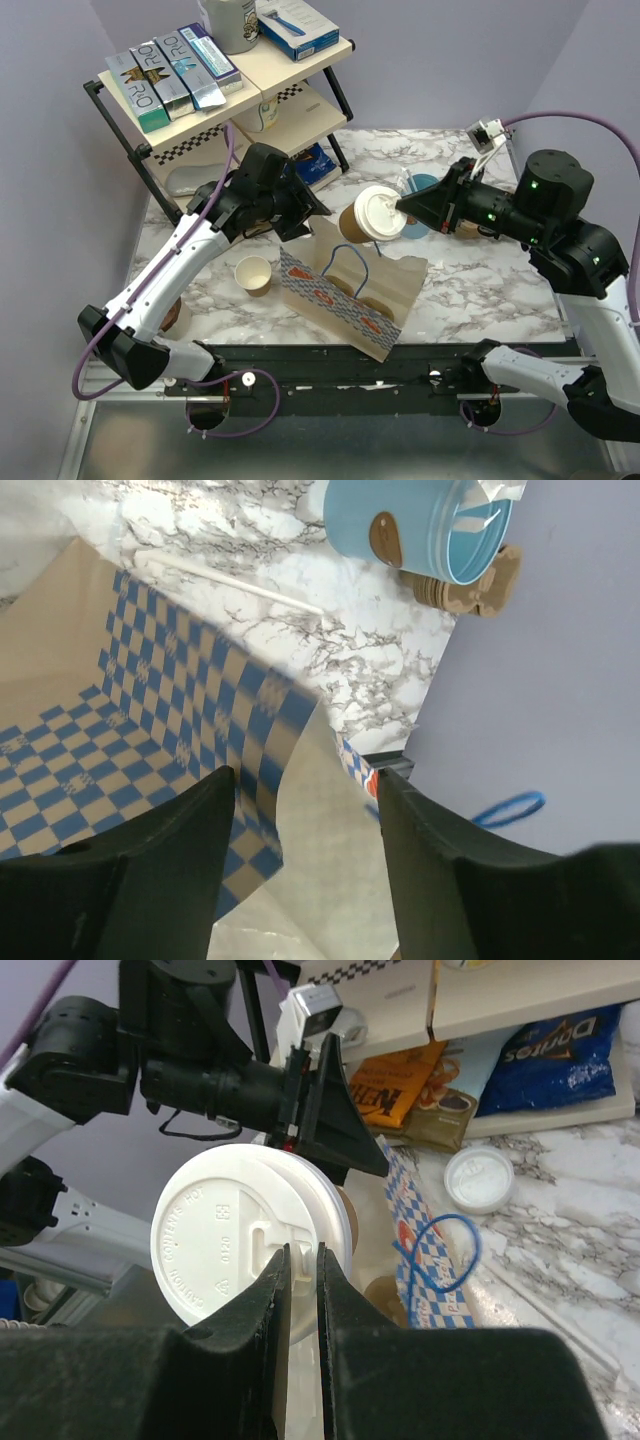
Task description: Pack the takeout coffee
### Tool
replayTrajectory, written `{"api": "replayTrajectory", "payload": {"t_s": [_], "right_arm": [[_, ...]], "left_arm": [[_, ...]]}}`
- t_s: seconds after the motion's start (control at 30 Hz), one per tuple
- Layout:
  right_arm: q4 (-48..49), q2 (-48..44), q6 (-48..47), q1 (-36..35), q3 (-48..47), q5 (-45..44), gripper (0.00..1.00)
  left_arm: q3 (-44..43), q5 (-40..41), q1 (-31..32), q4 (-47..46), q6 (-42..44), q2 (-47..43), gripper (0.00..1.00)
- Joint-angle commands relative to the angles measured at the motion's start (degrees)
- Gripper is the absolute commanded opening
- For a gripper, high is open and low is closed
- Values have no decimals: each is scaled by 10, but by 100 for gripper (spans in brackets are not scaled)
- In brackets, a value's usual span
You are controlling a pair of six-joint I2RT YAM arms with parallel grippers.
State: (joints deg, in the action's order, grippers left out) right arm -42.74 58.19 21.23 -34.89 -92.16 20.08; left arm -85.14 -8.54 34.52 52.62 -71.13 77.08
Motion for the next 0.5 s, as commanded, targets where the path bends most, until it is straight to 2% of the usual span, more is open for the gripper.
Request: {"api": "replayTrajectory", "payload": {"t_s": [0.0,0.13,0.17,0.27,0.47], "right_arm": [[-20,3,-2,-8,2,-10,1],[-28,12,-7,-11,-1,-53,1],[-30,17,-5,-10,0,-52,1],[-34,25,-4,-21,0,-43,1],[-58,58,-9,-56,-1,-77,1]], "left_arm": [[-26,37,1,-16,31,-7,78],[-27,81,1,-13,52,-32,91],[-27,102,1,-7,58,-36,99],[-45,135,1,18,104,-41,99],[-55,124,2,37,232,-53,99]]}}
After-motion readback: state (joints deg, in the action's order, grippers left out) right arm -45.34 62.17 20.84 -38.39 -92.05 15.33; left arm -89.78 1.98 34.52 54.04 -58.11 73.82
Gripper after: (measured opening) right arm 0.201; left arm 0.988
